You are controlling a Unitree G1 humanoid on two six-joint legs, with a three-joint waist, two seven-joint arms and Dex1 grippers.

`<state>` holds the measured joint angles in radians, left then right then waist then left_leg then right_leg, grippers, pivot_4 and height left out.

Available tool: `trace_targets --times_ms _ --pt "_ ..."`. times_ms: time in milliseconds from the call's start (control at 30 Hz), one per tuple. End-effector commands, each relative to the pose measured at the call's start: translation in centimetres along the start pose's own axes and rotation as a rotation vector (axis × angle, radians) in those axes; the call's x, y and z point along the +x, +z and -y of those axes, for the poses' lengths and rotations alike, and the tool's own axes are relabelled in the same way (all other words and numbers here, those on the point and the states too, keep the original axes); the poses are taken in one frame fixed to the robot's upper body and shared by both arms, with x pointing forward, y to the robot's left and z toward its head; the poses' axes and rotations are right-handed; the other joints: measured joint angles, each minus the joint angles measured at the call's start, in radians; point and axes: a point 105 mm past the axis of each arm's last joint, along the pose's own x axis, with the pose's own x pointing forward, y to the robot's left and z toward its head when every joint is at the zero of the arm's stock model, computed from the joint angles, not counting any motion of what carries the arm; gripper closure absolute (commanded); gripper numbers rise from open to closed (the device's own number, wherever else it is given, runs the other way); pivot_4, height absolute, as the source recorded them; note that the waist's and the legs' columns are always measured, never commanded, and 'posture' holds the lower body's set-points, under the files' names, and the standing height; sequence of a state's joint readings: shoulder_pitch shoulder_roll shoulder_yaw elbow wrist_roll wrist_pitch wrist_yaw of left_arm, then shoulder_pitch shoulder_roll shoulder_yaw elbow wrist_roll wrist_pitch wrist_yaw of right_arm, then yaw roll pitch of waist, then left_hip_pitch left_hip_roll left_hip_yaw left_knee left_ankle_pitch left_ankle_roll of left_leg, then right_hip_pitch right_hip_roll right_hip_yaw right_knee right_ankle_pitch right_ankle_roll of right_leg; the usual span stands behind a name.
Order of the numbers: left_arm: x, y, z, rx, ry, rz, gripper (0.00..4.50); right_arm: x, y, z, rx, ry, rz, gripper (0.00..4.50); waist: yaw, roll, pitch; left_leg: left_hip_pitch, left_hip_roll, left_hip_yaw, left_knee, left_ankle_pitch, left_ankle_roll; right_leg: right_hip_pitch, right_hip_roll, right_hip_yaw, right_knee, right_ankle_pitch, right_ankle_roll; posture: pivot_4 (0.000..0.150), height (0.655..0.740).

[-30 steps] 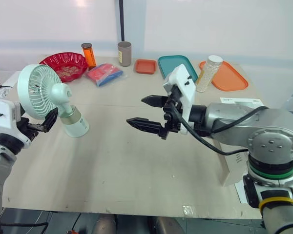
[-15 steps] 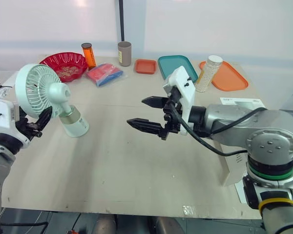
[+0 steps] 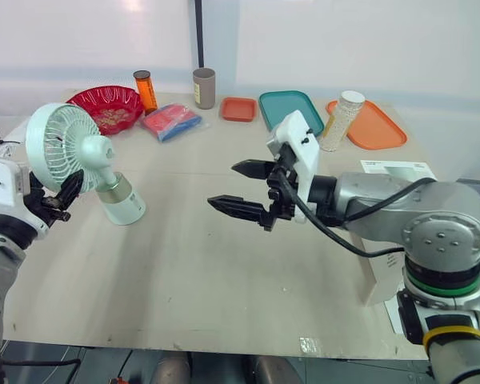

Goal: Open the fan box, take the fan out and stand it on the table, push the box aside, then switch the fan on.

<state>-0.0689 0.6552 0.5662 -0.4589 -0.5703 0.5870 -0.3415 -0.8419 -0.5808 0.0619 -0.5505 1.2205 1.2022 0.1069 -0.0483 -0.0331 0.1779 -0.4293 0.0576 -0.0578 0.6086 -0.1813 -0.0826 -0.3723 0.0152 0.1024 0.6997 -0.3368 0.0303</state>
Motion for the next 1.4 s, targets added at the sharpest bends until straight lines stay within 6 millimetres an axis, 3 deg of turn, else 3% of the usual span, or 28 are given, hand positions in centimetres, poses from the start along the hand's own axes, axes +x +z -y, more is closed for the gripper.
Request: trace_targets --times_ms 33,233,700,967,1400 --pt "-0.2 1.2 -0.5 0.028 0.020 0.044 2.37 -0.5 1.1 -0.4 -0.036 -0.001 0.048 0.00 0.000 0.000 0.000 0.000 0.000 0.000 0.000 0.000 0.000 0.000 0.000 0.000 0.000 0.000 0.000 0.150 0.7400" --pt "-0.2 1.3 -0.2 0.029 0.013 0.050 2.37 -0.4 1.1 -0.4 -0.035 0.002 0.048 0.00 0.000 0.000 0.000 0.000 0.000 0.000 0.000 0.000 0.000 0.000 0.000 0.000 0.000 0.000 0.000 0.150 0.7400" --pt "1.0 4.3 4.1 0.025 -0.127 0.144 2.37 -0.1 1.0 -0.5 -0.022 -0.010 0.059 0.00 0.001 -0.001 0.000 -0.002 0.000 -0.001 0.000 0.000 0.000 -0.001 0.000 -0.001 -0.001 0.000 0.000 0.150 0.7400" --pt "1.6 5.5 4.7 -0.012 -0.132 0.172 2.37 0.1 1.2 -0.5 -0.019 -0.029 0.068 0.00 0.000 -0.001 0.000 -0.002 0.000 -0.001 0.000 0.000 0.000 -0.002 0.000 -0.001 0.000 0.000 0.000 0.150 0.7400" --pt "2.8 6.7 8.2 -0.077 -0.274 0.150 2.37 3.6 1.2 1.6 -0.026 -0.208 0.076 0.00 0.001 -0.001 0.000 -0.004 -0.001 -0.002 0.000 0.001 -0.001 -0.003 0.000 -0.002 0.000 0.000 0.000 0.150 0.7400"
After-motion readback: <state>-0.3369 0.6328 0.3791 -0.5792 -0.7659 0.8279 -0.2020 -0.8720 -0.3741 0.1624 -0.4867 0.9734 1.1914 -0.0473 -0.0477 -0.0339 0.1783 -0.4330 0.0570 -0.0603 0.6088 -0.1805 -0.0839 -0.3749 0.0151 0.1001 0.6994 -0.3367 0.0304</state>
